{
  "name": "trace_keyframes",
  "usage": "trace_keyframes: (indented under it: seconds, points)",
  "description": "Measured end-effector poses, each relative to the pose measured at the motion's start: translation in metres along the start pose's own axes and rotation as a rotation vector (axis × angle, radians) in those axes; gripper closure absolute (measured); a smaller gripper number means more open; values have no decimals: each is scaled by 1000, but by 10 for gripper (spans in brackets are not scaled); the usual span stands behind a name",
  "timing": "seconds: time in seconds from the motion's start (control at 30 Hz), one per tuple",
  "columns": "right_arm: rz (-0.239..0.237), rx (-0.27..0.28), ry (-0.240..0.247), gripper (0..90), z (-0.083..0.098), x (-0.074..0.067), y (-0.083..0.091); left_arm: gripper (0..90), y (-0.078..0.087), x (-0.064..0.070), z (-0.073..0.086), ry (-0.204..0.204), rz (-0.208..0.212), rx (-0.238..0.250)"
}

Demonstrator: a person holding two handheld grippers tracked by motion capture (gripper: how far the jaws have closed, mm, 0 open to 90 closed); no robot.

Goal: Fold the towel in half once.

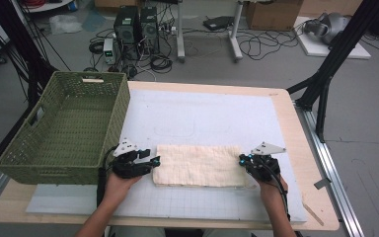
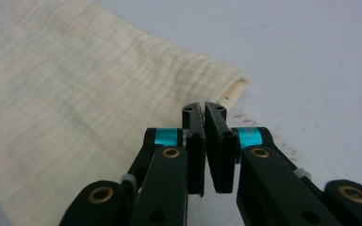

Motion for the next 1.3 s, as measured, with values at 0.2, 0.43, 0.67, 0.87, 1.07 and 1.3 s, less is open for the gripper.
trace_keyframes:
  seconds: [0.2,0.43,0.67,0.87,1.07,1.3]
  points:
    - [48,-40,-43,730,10,12,-2,464,-1,0,1,-2,2,-6]
    - [-2,7,-92,744,7,12,3,464,-2,0,2,-1,-2,-6]
    - [-48,-55,-71,884,14,6,-7,464,-1,1,2,1,2,-5]
    - [-28,-7,-76,885,8,8,2,464,-1,1,2,4,3,-2]
    - [-30,-23,-83,799,10,8,0,464,-1,1,2,5,6,-1]
    - [-52,-61,-66,887,14,4,-6,465,-1,1,2,6,2,-1]
Point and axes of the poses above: each handheld gripper's, and its own axes: y roughly backward along the jaws, z roughly out of its underside, x roughly to its right, the point moved 9 cm from there along -y, roughly forward along the jaws, and after that the axes turned 12 degrees about -z, right-handed, at the moved point
